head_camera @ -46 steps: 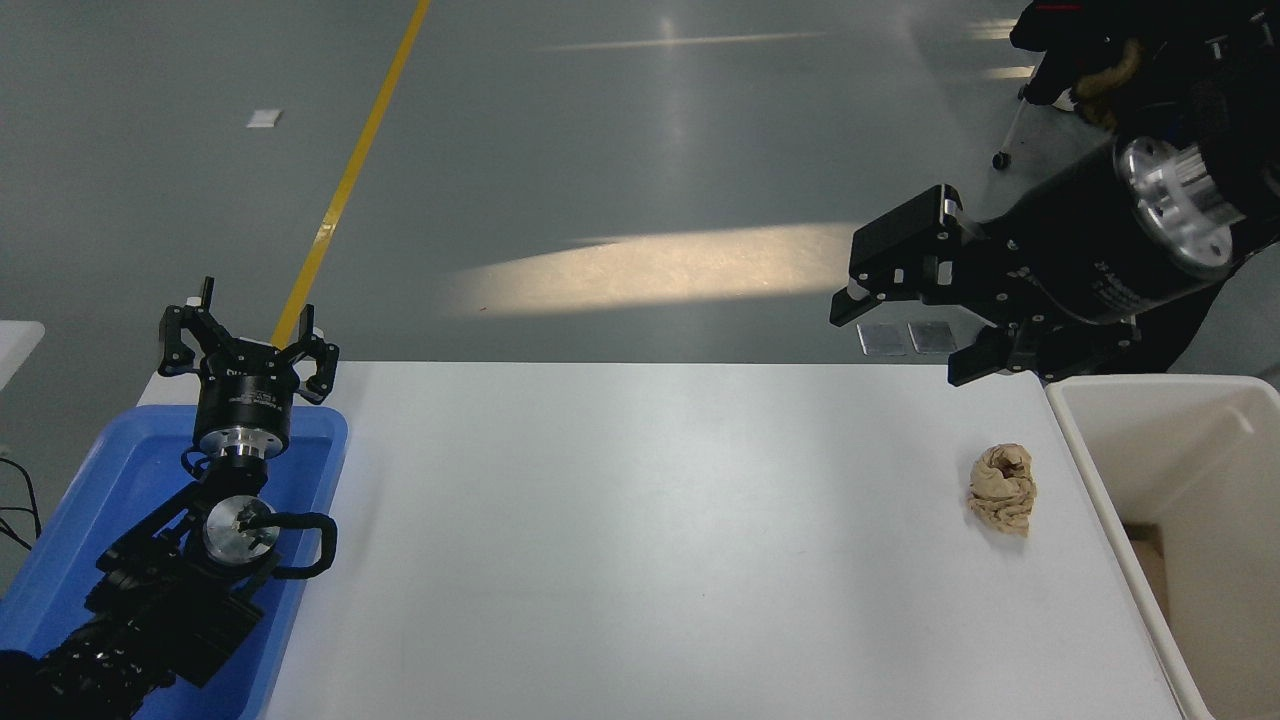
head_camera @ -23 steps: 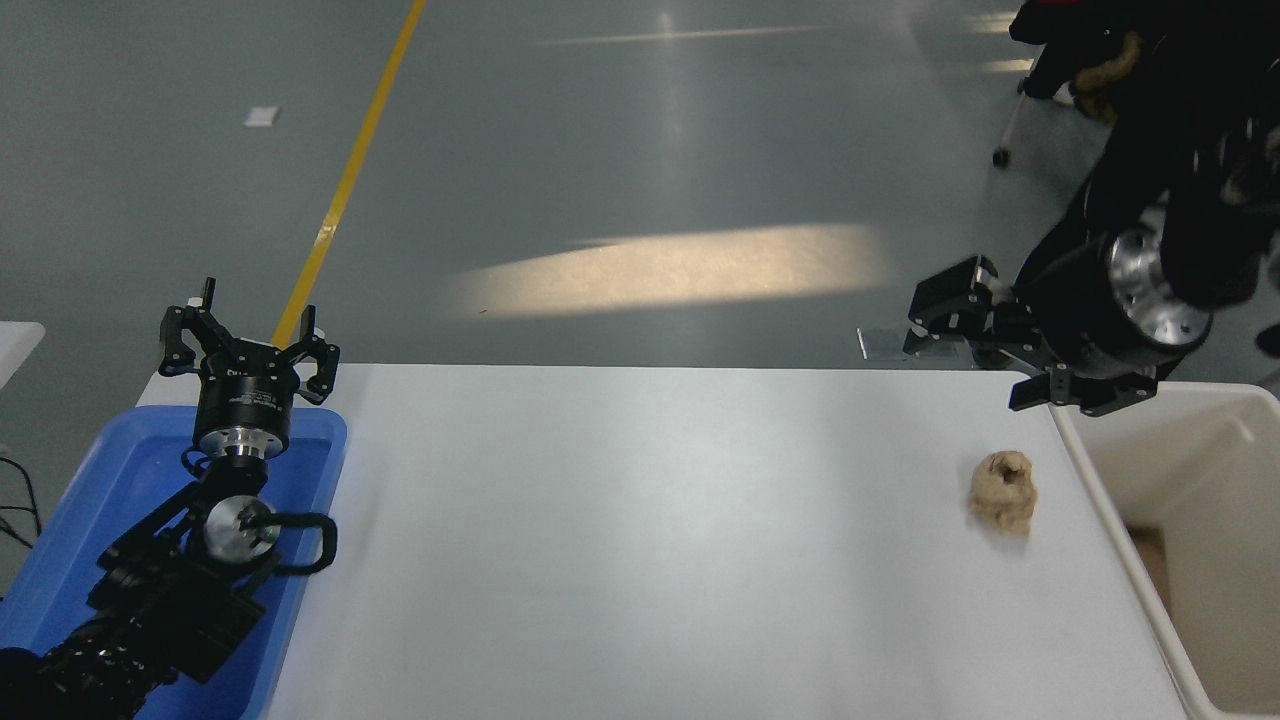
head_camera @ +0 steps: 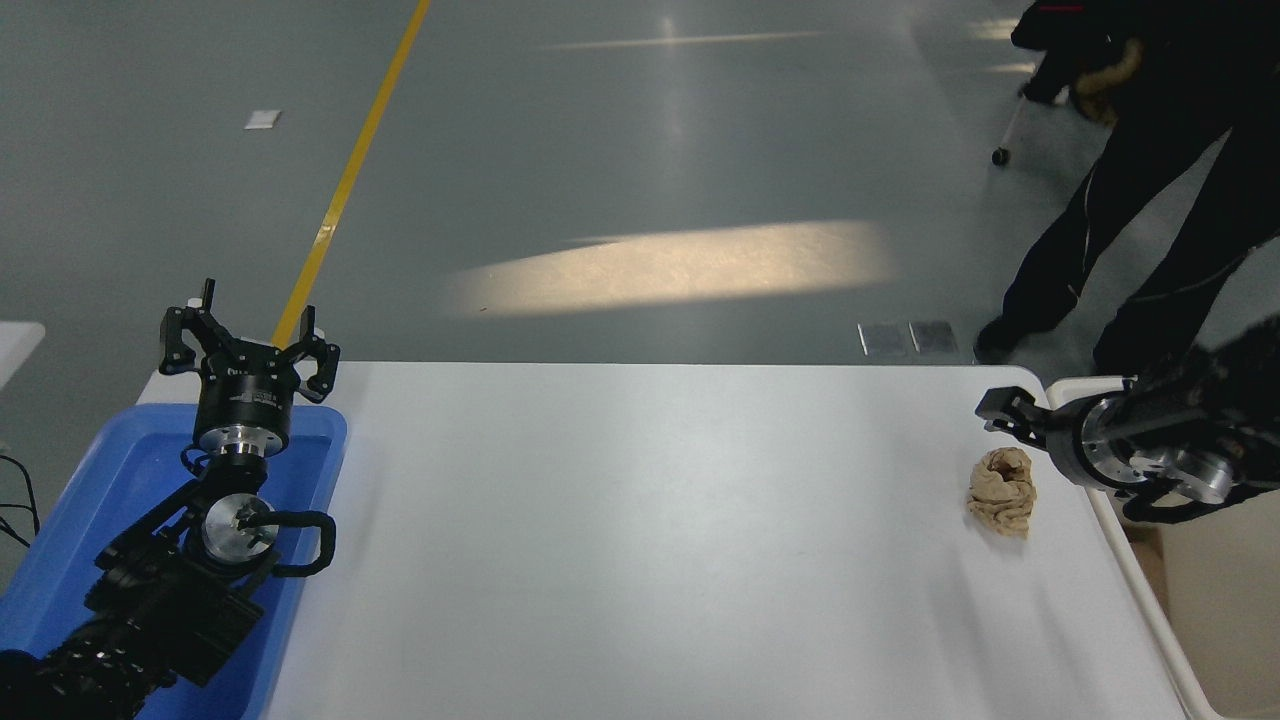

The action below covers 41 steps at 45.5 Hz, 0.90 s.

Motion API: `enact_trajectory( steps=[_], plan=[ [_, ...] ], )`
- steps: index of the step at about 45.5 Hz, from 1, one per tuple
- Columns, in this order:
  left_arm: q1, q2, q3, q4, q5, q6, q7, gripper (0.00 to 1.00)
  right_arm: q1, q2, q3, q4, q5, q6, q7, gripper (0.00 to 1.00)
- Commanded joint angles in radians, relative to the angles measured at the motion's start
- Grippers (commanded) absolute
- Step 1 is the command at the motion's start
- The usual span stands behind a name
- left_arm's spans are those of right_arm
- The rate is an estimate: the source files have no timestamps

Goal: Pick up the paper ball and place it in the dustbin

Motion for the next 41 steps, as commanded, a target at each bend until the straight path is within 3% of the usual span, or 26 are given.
enact_trajectory(
  steps=[1,31,36,41],
  plan=[
    [0.000,0.000,0.001,0.000,0.000,0.000,0.000,0.99,-0.223,0.026,0.072,-0.210,-0.002,-0.068,0.000,1.00],
    [0.000,0.000,-0.001,-0.001,0.000,0.000,0.000,0.99,-0.469,0.211,0.181,-0.591,-0.028,-0.059,0.000,0.98],
    [0.000,0.000,-0.001,-0.001,0.000,0.000,0.000,0.99,-0.478,0.211,0.181,-0.603,-0.100,-0.059,-0.003,0.89],
    [0.000,0.000,0.001,0.000,0.000,0.000,0.000,0.99,-0.487,0.211,0.178,-0.612,-0.152,-0.053,-0.005,0.69]
  ],
)
